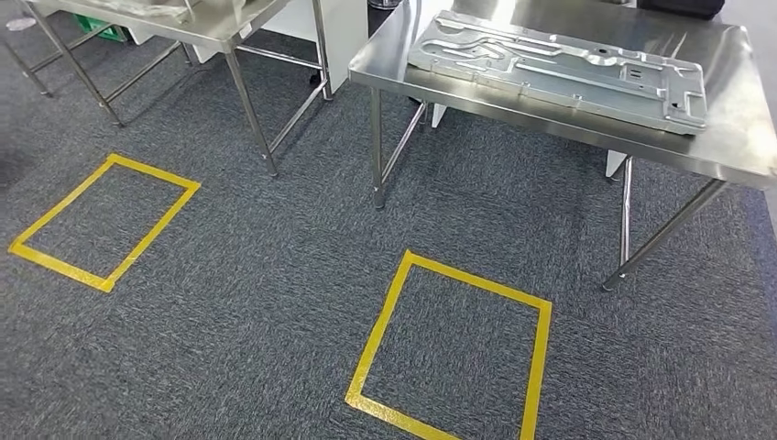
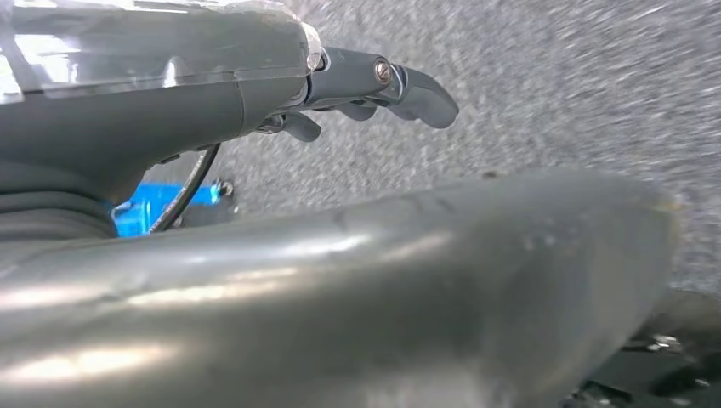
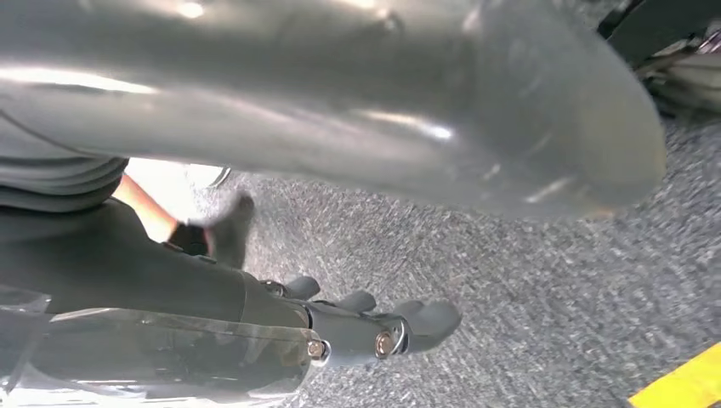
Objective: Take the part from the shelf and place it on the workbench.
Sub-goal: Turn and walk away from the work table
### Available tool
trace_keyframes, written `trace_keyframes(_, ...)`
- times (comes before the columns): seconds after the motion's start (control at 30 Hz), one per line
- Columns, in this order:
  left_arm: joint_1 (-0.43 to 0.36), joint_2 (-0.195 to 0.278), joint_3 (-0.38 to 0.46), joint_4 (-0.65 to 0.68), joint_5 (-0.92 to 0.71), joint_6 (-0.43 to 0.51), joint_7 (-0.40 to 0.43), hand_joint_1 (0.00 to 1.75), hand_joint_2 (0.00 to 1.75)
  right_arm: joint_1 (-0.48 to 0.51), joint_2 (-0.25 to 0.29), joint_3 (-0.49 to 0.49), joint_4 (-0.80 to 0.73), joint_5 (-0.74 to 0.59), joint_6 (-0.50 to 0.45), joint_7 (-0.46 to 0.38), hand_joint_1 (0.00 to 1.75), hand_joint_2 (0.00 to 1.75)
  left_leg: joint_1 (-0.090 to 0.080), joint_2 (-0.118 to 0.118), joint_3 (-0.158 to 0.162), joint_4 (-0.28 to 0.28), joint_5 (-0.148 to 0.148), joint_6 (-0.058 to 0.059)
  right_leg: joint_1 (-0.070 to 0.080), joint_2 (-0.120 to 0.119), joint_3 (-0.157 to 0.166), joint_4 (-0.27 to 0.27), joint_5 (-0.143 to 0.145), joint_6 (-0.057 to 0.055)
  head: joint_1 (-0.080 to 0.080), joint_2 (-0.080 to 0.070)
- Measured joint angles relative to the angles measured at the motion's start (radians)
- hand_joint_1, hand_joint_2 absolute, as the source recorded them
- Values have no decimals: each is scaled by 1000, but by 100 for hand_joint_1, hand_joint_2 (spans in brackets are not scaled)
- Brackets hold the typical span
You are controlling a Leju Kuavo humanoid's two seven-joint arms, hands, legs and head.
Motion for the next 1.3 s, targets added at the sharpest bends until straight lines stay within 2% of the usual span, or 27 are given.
trace_keyframes(0.03, 0, -1, 0, 0, 0, 0, 0, 0, 0, 0, 1, 0, 0, 0, 0, 0, 0, 0, 3, -10, -1, -4, 6, 6, -2, 29, -15, 36, -27, 4, 0, 0)
trace_keyframes(0.1, -4, -4, 0, 0, 0, 1, 0, 0, 0, 4, 5, 0, 0, 0, -1, 0, 0, 0, 3, -32, -7, -4, 13, 14, -6, 89, -71, 162, -97, 6, 0, 0)
trace_keyframes(0.13, -5, -6, 0, 0, 0, 1, 0, 0, 0, 6, 8, 0, 0, 0, -1, 0, 0, 0, 3, -44, -10, -3, 14, 15, -6, 102, -100, 225, -121, 7, 0, 0)
trace_keyframes(0.17, -5, -7, 1, 0, 0, 1, 0, 0, 0, 7, 11, 0, 0, 0, -1, 0, 0, 0, 2, -58, -12, -1, 15, 15, -6, 108, -117, 260, -126, 7, 0, 0)
trace_keyframes(0.2, -4, -8, 1, 0, 0, 1, 0, 0, 0, 8, 14, 0, 0, 0, -1, 0, 0, 0, 2, -72, -13, 3, 14, 15, -6, 110, -117, 258, -110, 6, 0, 0)
trace_keyframes(0.23, -3, -8, 1, 0, 0, 1, 0, 0, 0, 9, 15, 0, 0, 0, -1, 0, 0, 0, 2, -87, -13, 6, 14, 13, -7, 115, -98, 216, -76, 5, 0, 0)
trace_keyframes(0.3, -3, -9, 1, 0, 0, 1, 0, 0, 0, 9, 17, 0, 0, 0, -2, 0, 0, 0, 1, -113, -15, 17, 9, 5, -9, 148, -39, 83, -10, 0, 0, 0)
trace_keyframes(0.33, -4, -10, 1, 0, 0, 1, 0, 0, 0, 9, 17, 0, 0, 1, -2, 0, 0, 0, 1, -125, -20, 22, 7, 0, -10, 168, -18, 34, 6, -2, 0, 0)
trace_keyframes(0.4, -6, -11, 2, 0, 3, 2, -2, 0, 0, 8, 17, 1, 0, 9, -3, -2, 0, 0, 3, -145, -30, 27, 8, -14, -7, 187, -8, 5, 6, -7, 0, 0)
trace_keyframes(0.47, -5, -11, 5, 0, 10, 2, -4, 0, 0, 5, 17, 5, 0, 31, -5, -4, 0, 0, 6, -154, -38, 30, 10, -27, -8, 165, -8, -1, 10, -18, 0, 0)
trace_keyframes(0.53, -4, -12, 10, 0, 15, -1, 4, 0, 0, 5, 15, 11, 0, 49, -9, -4, 0, 0, 5, -115, -61, 73, -19, -37, -11, 138, -6, -8, 15, -31, 0, 0)
trace_keyframes(0.6, -4, -15, 12, 0, 13, -12, 22, 0, 0, 11, 9, 12, 0, 55, -16, -4, 0, 0, 6, -62, -116, 191, -83, -45, -9, 109, -7, -11, 15, -39, 0, 0)
trace_keyframes(0.63, -2, -17, 12, 0, 12, -20, 36, 0, 0, 14, 6, 13, 0, 56, -20, -5, 0, 0, 8, -51, -147, 256, -110, -49, -6, 94, -7, -10, 14, -41, 0, 0)
trace_keyframes(0.67, 2, -19, 12, 0, 10, -30, 51, 0, 0, 16, 4, 13, 0, 59, -23, -6, 0, 0, 10, -45, -167, 300, -123, -51, -5, 81, -7, -10, 14, -42, 0, 0)
trace_keyframes(0.7, 8, -21, 12, 0, 7, -39, 67, 0, 0, 18, 2, 13, 0, 62, -25, -7, 0, 0, 11, -42, -168, 306, -115, -51, -4, 68, -7, -10, 13, -41, 0, 0)
trace_keyframes(0.77, 20, -23, 13, 0, 2, -53, 88, 0, 0, 19, 0, 13, 0, 68, -26, -5, 0, 0, 12, -27, -116, 211, -58, -48, -3, 46, -4, -10, 11, -39, 0, 0)
trace_keyframes(0.83, 23, -25, 14, 0, 15, -44, 76, 0, 0, 22, 0, 15, 0, 81, -18, -4, 0, 0, 4, 18, -47, 79, -12, -36, 1, 25, 0, -9, 7, -32, 0, 0)
trace_keyframes(0.87, 22, -26, 16, 0, 27, -33, 59, 0, 0, 24, 0, 20, 0, 92, -10, -4, 0, 0, 0, 33, -29, 41, -3, -29, 3, 14, 2, -9, 5, -27, 0, 0)
trace_keyframes(0.9, 22, -26, 19, 0, 40, -21, 39, 0, 0, 26, 0, 27, 0, 104, -2, -6, 0, 0, -4, 38, -25, 25, -2, -23, 5, 3, 4, -9, 4, -22, 0, 0)
trace_keyframes(0.97, 26, -28, 27, 0, 52, -8, 15, 0, 0, 25, 0, 41, 0, 118, 7, -3, 0, 0, -3, 14, -26, 19, 4, -12, 4, -12, 9, -10, 2, -11, 0, 0)
trace_keyframes(1.03, 30, -29, 32, 0, 46, -6, 13, 0, 0, 26, 1, 48, 0, 122, 8, 2, 0, 0, 2, -6, -21, 9, 14, 0, 1, 26, 1, 20, -25, -2, 0, 0)
trace_keyframes(1.1, 32, -30, 33, 0, 40, -9, 29, 0, 0, 32, 5, 52, 0, 122, 6, 3, 0, 0, 3, -26, -22, 4, 21, 7, -2, 87, -47, 127, -89, 2, 0, 0)
trace_keyframes(1.17, 34, -30, 35, 0, 38, -16, 60, 0, 0, 36, 13, 55, 0, 123, 7, 3, 0, 0, 1, -52, -27, 7, 23, 10, -3, 108, -106, 247, -136, 2, 0, 0)
trace_keyframes(1.2, 37, -30, 36, 0, 35, -21, 78, 0, 0, 38, 16, 56, 0, 123, 7, 4, 0, 0, 1, -66, -28, 9, 22, 10, -4, 110, -117, 265, -130, 2, 0, 0)
trace_keyframes(1.23, 40, -30, 36, 0, 31, -26, 94, 0, 0, 38, 18, 56, 0, 121, 7, 4, 0, 0, 1, -80, -28, 12, 22, 9, -5, 112, -110, 246, -106, 2, 0, 0)
trace_keyframes(1.27, 42, -29, 36, 0, 27, -32, 107, 0, 0, 38, 19, 56, 0, 118, 7, 5, 0, 0, 2, -94, -28, 16, 21, 6, -7, 120, -86, 190, -67, 1, 0, 0)
trace_keyframes(1.3, 44, -28, 36, 0, 22, -37, 116, 0, 0, 39, 20, 56, 0, 115, 6, 6, 0, 0, 2, -108, -30, 20, 19, 3, -10, 144, -56, 123, -35, -1, 0, 0)
